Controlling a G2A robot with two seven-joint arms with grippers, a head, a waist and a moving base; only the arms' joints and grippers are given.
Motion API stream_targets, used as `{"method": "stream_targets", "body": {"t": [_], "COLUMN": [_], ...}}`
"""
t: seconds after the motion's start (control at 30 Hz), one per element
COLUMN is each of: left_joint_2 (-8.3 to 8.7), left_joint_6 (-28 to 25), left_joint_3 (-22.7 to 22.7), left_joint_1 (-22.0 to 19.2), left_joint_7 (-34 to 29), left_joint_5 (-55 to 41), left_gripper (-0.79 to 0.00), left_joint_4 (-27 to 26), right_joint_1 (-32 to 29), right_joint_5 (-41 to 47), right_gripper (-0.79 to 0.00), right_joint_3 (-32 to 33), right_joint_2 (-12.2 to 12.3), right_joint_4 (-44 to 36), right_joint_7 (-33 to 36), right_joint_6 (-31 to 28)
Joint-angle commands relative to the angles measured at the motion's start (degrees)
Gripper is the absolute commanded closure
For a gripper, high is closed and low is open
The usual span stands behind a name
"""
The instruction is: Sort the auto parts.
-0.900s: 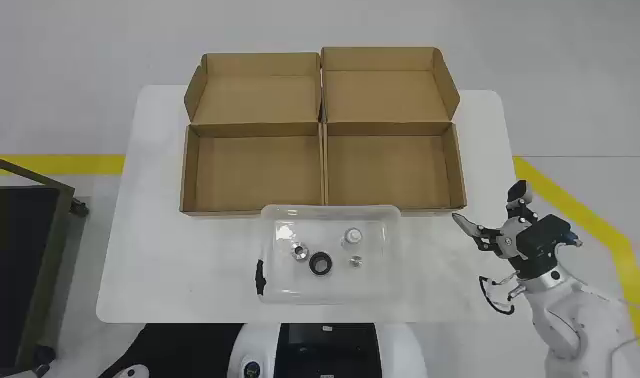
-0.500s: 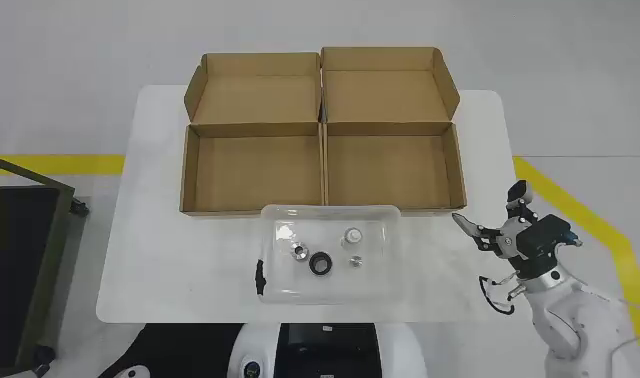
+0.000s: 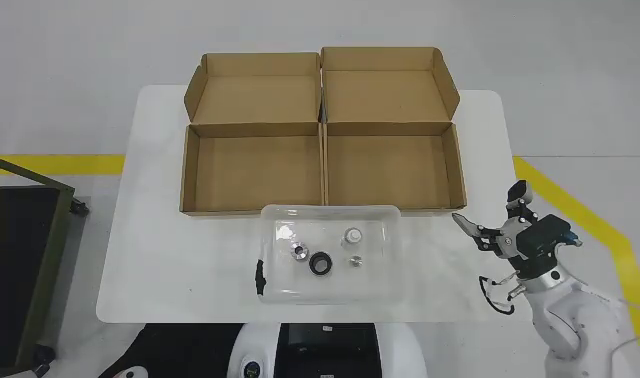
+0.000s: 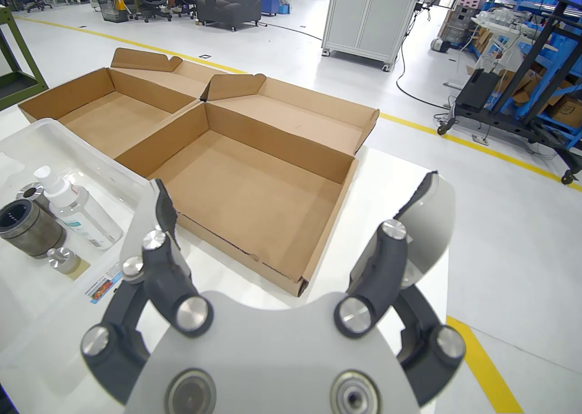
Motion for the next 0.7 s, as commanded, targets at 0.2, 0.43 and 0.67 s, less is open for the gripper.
{"method": "stream_targets", "body": {"t": [0.2, 0.43, 0.67], "left_joint_2": [0.00, 0.00, 0.00], "left_joint_6": [0.0, 0.0, 0.0], "left_joint_3": [0.0, 0.0, 0.0], "left_joint_1": [0.0, 0.0, 0.0], "left_joint_7": [0.0, 0.0, 0.0], "left_joint_5": [0.0, 0.0, 0.0], "left_gripper": [-0.785, -0.785, -0.785], "left_joint_4": [0.0, 0.0, 0.0], "right_joint_1": [0.2, 0.4, 1.3], "right_joint_5": [-4.1, -9.7, -14.3], "right_gripper": [-0.785, -0.785, -0.785], "right_joint_3": [-4.7, -11.5, -17.5], "right_joint_2": [0.5, 1.1, 1.5], "right_joint_4": [-2.8, -7.2, -8.8], "right_joint_7": [3.6, 6.5, 9.7], "right_joint_6": [-4.3, -10.6, -11.3]}}
